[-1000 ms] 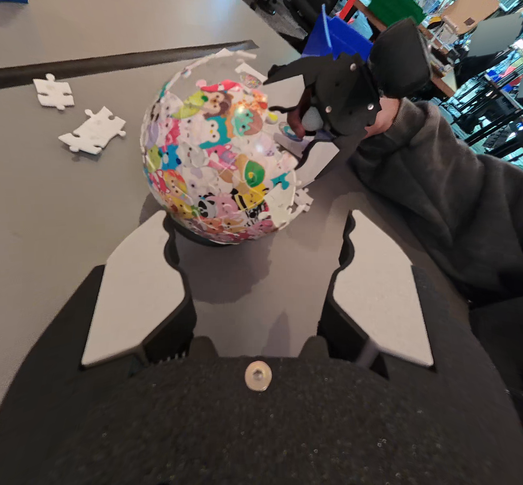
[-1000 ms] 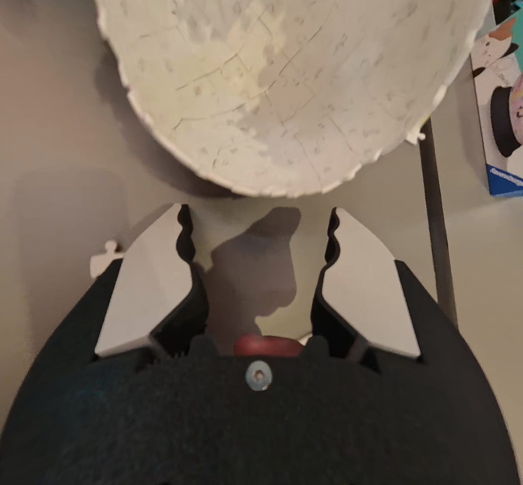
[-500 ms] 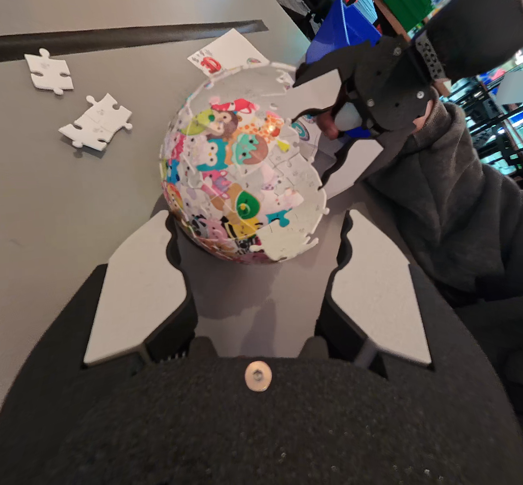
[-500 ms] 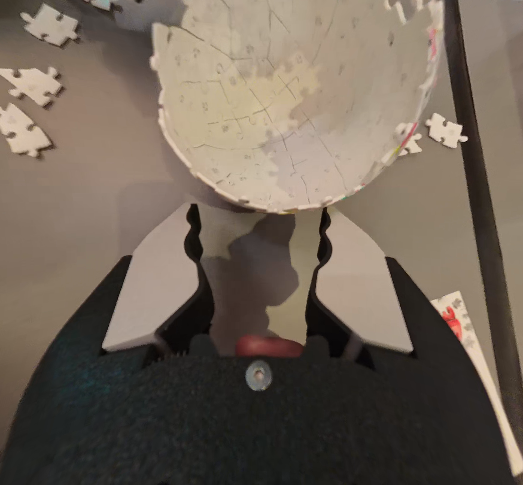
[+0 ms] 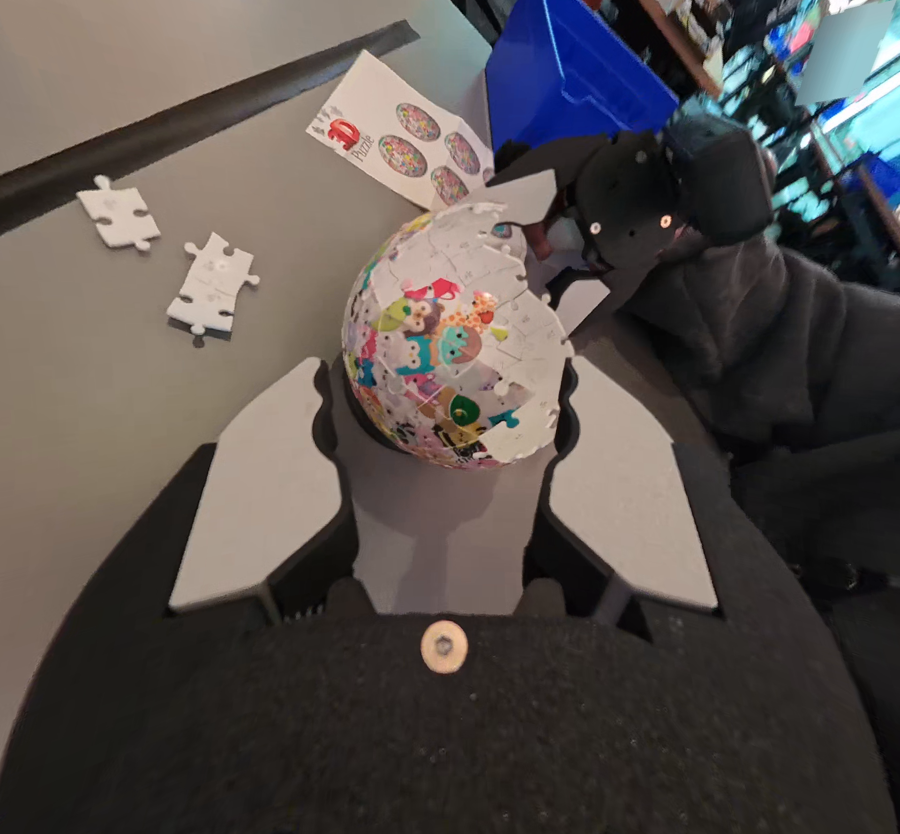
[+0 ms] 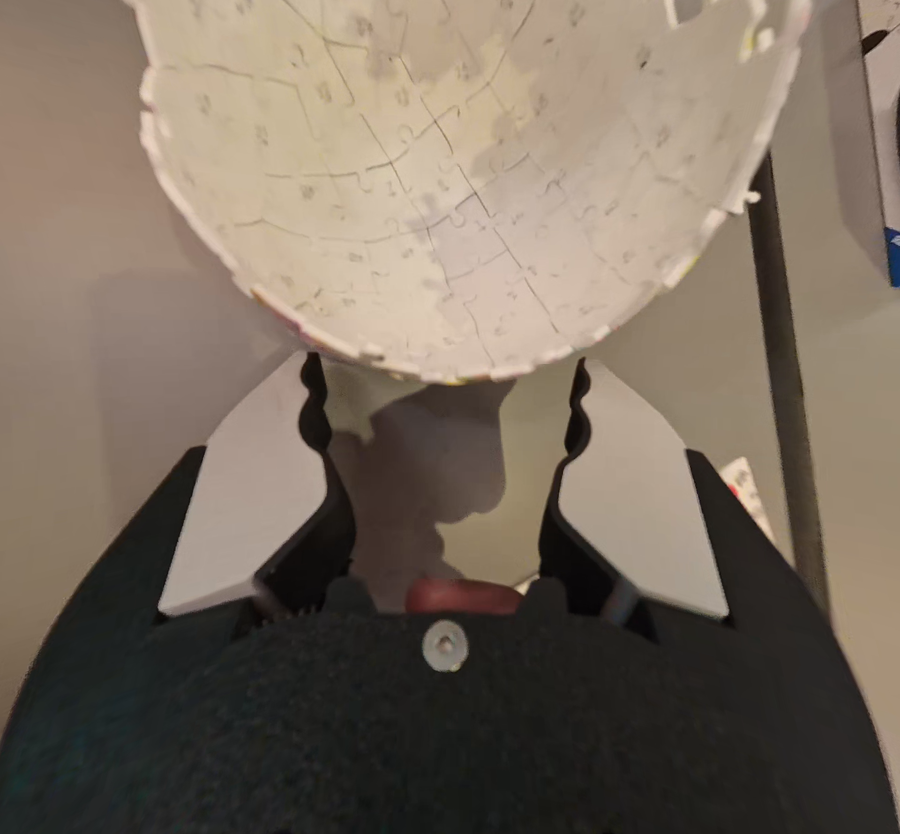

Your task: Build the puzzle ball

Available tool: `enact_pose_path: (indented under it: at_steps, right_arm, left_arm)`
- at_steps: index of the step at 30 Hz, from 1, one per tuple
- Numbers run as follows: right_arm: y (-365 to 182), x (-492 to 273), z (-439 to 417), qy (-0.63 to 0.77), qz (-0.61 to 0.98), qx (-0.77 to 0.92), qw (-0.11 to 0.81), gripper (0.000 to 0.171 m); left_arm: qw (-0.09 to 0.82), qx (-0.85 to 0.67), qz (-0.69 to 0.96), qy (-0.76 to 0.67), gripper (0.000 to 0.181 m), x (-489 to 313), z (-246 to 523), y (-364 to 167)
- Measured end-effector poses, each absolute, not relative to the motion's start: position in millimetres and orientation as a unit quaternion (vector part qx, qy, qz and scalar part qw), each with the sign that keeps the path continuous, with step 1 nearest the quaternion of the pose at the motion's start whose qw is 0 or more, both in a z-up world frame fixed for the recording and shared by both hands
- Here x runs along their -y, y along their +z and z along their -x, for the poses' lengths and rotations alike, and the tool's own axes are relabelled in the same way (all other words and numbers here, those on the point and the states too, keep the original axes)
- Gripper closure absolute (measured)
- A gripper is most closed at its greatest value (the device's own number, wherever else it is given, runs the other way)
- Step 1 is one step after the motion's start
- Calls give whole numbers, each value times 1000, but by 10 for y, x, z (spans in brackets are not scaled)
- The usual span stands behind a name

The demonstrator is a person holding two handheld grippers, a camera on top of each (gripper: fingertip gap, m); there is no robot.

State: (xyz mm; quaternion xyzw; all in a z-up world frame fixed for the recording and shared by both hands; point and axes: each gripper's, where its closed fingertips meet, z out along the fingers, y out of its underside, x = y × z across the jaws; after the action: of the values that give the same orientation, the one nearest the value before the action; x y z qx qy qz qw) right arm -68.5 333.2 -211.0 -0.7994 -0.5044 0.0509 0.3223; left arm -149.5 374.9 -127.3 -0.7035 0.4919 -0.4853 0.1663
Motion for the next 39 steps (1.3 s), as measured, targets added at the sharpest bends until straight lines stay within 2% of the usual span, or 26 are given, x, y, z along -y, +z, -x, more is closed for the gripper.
enact_pose_path:
  at_steps: [8, 16, 20, 25, 27, 30, 39]
  right_arm:
    - [-2082, -3244, 859, 120, 820, 454, 327, 75]
    - [-1893, -3036, 949, 186, 857, 394, 274, 76]
    - [-1855, -3075, 926, 159, 859, 393, 288, 73]
    - [-1925, -3227, 741, 2, 818, 452, 356, 74]
    - [-1902, -3270, 760, -18, 806, 452, 382, 76]
    - [-1839, -3303, 855, 12, 804, 435, 405, 75]
    - [-1641, -3227, 964, 143, 834, 379, 374, 78]
  left_arm:
    - [131, -553, 690, -449, 99, -3666, 1413, -1506]
    - [46, -550, 674, -490, 104, -3722, 1362, -1524]
    - [10, -554, 669, -495, 110, -3800, 1371, -1507]
    - [57, -590, 649, -477, 112, -3845, 1420, -1396]
    - [79, -606, 640, -466, 114, -3840, 1406, -1368]
    - [92, -629, 635, -439, 122, -3845, 1397, -1404]
    - [51, -614, 638, -462, 132, -3897, 1352, -1490]
